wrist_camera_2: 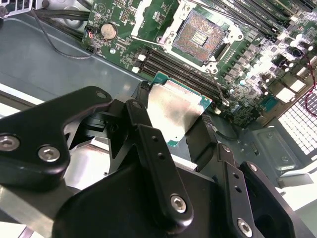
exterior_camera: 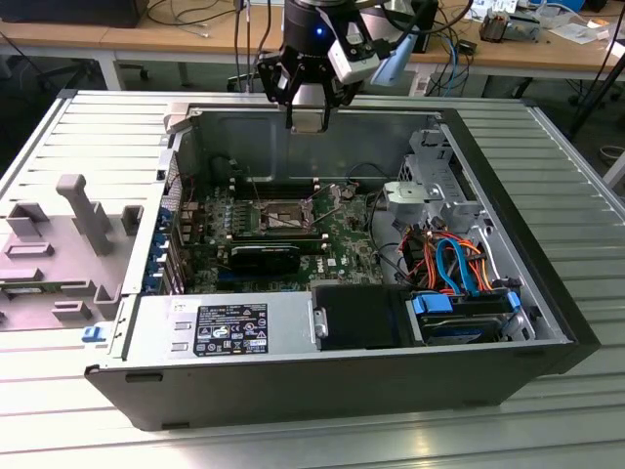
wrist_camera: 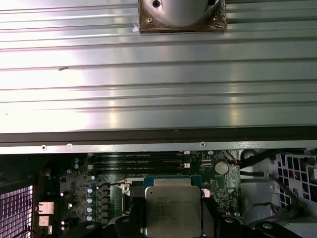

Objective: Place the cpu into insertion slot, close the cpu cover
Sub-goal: 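Place the cpu into insertion slot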

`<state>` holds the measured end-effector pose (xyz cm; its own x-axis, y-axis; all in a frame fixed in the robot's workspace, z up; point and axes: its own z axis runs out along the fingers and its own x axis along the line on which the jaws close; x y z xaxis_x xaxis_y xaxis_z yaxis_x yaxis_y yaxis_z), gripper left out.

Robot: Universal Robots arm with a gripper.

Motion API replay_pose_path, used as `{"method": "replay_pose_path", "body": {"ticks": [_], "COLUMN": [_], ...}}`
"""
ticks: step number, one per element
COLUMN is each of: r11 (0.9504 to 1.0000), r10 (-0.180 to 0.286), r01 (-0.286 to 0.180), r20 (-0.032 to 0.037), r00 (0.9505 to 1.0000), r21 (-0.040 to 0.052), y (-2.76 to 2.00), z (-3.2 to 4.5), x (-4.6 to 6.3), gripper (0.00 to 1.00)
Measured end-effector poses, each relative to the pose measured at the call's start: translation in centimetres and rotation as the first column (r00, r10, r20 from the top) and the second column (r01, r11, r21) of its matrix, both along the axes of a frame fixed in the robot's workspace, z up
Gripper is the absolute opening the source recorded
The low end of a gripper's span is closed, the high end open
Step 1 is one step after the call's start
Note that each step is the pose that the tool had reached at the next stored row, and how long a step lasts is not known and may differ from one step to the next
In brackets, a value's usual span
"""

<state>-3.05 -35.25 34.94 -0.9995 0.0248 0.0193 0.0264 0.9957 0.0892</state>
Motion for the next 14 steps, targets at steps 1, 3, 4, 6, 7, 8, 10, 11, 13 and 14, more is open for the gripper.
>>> {"method": "replay_pose_path", "body": {"ticks": [1, 3, 4, 6, 7, 8, 10, 11, 13, 14], "r11": [1.0, 1.0, 1.0, 1.0, 1.0, 1.0, 1.0, 1.0, 1.0, 1.0], "r10": [0.0, 0.0, 0.0, 0.0, 0.0, 0.0, 0.0, 0.0, 0.0, 0.0], "r01": [0.0, 0.0, 0.0, 0.0, 0.0, 0.0, 0.0, 0.0, 0.0, 0.0], "r20": [0.0, 0.0, 0.0, 0.0, 0.0, 0.0, 0.0, 0.0001, 0.0, 0.0], "r00": [1.0, 1.0, 1.0, 1.0, 1.0, 1.0, 1.0, 1.0, 1.0, 1.0], "r21": [0.0, 0.0, 0.0, 0.0001, 0.0, 0.0, 0.0, 0.0, 0.0, 0.0001], "y": [0.0, -0.01, -0.01, -0.01, -0.01, -0.02, -0.02, -0.04, -0.1, -0.16], "z": [-0.04, -0.09, -0.11, -0.15, -0.17, -0.19, -0.24, -0.26, -0.29, -0.3], "x": [0.0, 0.0, 0.0, 0.0, 0.0, 0.0, 0.0, 0.0, 0.01, 0.01], "gripper": [0.55, 0.55, 0.55, 0.55, 0.55, 0.55, 0.55, 0.55, 0.55, 0.55]}}
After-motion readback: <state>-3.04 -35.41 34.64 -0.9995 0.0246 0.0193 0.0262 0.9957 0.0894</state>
